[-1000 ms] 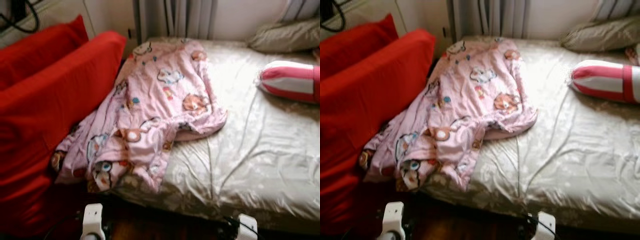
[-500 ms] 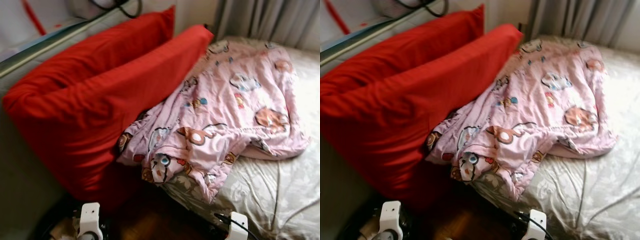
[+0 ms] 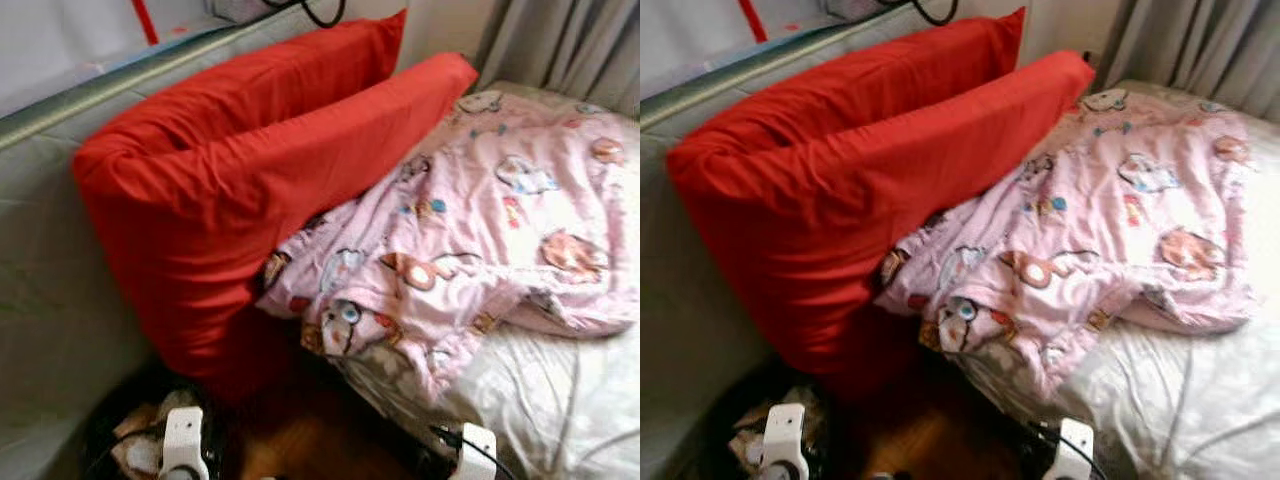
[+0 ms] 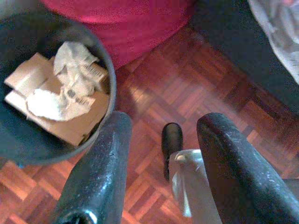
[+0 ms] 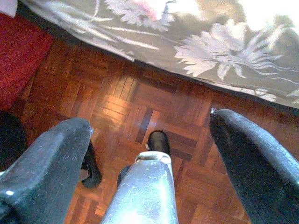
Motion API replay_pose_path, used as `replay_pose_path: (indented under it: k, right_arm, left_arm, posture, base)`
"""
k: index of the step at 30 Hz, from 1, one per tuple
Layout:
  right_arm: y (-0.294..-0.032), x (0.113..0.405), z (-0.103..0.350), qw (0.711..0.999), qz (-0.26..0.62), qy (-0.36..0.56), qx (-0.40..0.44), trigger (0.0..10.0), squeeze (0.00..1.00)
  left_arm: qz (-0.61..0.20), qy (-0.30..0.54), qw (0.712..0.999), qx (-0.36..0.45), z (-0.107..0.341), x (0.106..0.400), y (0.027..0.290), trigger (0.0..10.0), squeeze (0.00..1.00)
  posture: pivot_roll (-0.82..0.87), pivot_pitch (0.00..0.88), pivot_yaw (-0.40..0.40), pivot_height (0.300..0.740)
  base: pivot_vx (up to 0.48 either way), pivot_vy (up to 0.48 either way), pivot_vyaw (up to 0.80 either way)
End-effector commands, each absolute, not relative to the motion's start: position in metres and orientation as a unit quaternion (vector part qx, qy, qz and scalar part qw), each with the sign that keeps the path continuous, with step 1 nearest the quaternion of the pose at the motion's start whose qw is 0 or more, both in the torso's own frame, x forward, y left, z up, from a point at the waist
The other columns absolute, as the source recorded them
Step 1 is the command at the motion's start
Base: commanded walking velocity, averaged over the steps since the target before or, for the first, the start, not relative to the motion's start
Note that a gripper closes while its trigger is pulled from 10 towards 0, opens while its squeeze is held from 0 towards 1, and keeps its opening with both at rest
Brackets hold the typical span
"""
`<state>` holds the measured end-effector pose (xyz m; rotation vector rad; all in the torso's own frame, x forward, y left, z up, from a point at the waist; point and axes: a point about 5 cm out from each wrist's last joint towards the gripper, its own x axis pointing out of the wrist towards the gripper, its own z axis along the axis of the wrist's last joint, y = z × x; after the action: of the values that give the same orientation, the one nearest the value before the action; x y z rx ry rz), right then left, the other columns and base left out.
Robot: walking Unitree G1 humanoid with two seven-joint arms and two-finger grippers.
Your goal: Clean up the room
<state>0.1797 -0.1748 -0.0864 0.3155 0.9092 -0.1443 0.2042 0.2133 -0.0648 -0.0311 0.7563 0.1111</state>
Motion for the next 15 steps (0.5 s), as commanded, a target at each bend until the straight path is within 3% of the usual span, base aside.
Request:
replay_pose_path:
  k: [1, 8, 15]
  right_arm:
    - [-0.1774, 0.1739, -0.0890, 0.879, -0.080, 0.444, 0.157, 10.0, 0.00]
    - [-0.1778, 0.1744, -0.0886, 0.880, -0.068, 0.445, 0.149, 10.0, 0.00]
    - [-0.1794, 0.1745, -0.0883, 0.882, -0.060, 0.446, 0.137, 10.0, 0.00]
  left_arm:
    - [0.048, 0.373, 0.927, -0.010, -0.0663, 0.2017, 0.2121, 10.0, 0.00]
    - [0.048, 0.366, 0.929, -0.013, -0.0648, 0.2048, 0.2098, 10.0, 0.00]
    - [0.054, 0.359, 0.932, -0.019, -0.0636, 0.2070, 0.2081, 10.0, 0.00]
  posture:
    - [0.10, 0.146, -0.037, 0.740]
    - [0.10, 0.148, -0.043, 0.740]
    - [0.10, 0.151, -0.051, 0.740]
  base:
    - [0.000, -0.289, 0.00]
    - [0.000, -0.284, 0.00]
    - [0.000, 0.000, 0.00]
